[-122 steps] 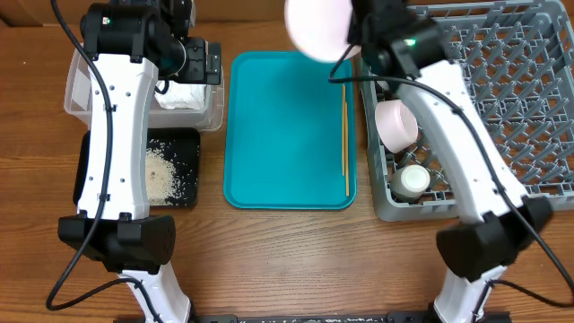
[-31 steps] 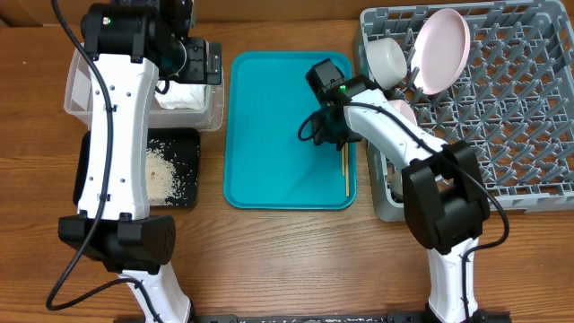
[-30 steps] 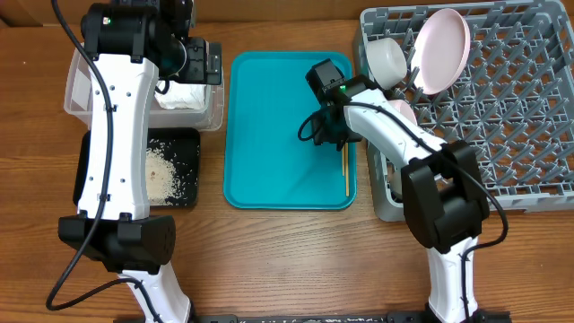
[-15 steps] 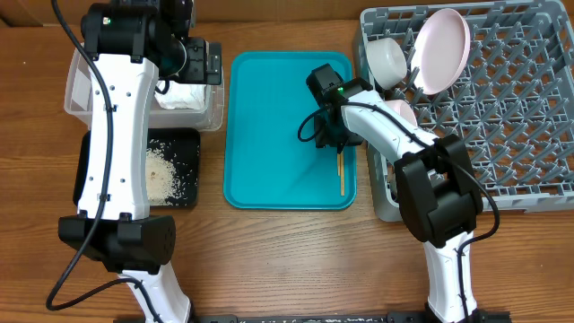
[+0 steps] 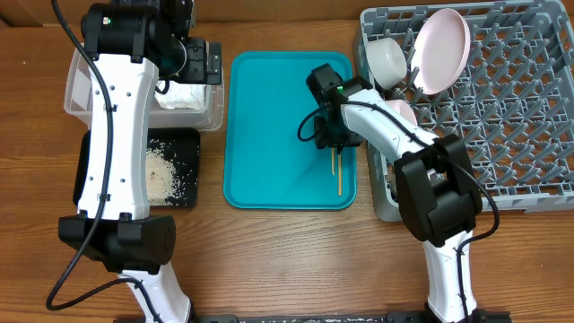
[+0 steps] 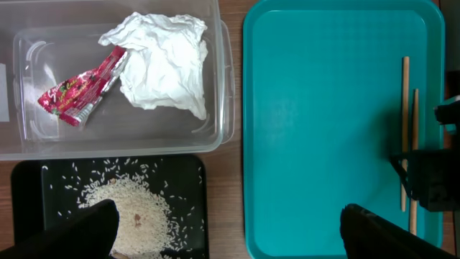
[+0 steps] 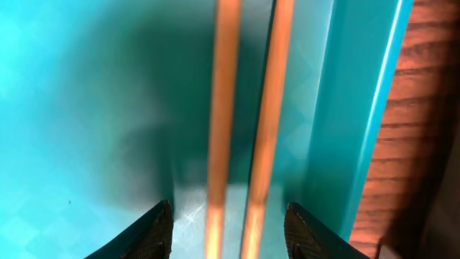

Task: Sort waste into correct bins and load items into the dishwasher
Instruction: 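Move the right gripper to the chopsticks and grasp one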

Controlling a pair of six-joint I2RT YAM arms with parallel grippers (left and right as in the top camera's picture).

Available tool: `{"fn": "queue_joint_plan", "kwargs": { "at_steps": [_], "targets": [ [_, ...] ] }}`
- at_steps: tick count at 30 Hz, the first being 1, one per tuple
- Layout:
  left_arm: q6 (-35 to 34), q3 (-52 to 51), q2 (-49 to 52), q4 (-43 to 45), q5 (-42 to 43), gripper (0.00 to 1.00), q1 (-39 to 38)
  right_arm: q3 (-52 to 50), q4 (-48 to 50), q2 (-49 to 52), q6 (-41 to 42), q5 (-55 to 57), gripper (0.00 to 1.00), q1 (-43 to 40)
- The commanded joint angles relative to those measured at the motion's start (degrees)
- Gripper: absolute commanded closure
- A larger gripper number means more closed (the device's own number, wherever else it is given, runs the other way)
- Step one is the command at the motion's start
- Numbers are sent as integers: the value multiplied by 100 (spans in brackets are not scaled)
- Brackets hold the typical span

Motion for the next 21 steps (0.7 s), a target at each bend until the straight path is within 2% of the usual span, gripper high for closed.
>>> {"fn": "queue_joint_plan", "kwargs": {
  "at_steps": [1, 13, 21],
  "targets": [
    [-101, 74, -2, 11, -59, 0, -44, 411, -42, 48, -66, 0, 48, -20],
    [-101, 74, -2, 11, -59, 0, -44, 595, 133, 39, -234, -4, 48, 20],
    [-101, 74, -2, 11, -59, 0, -44, 249, 466, 68, -439, -2, 49, 98]
  ]
}}
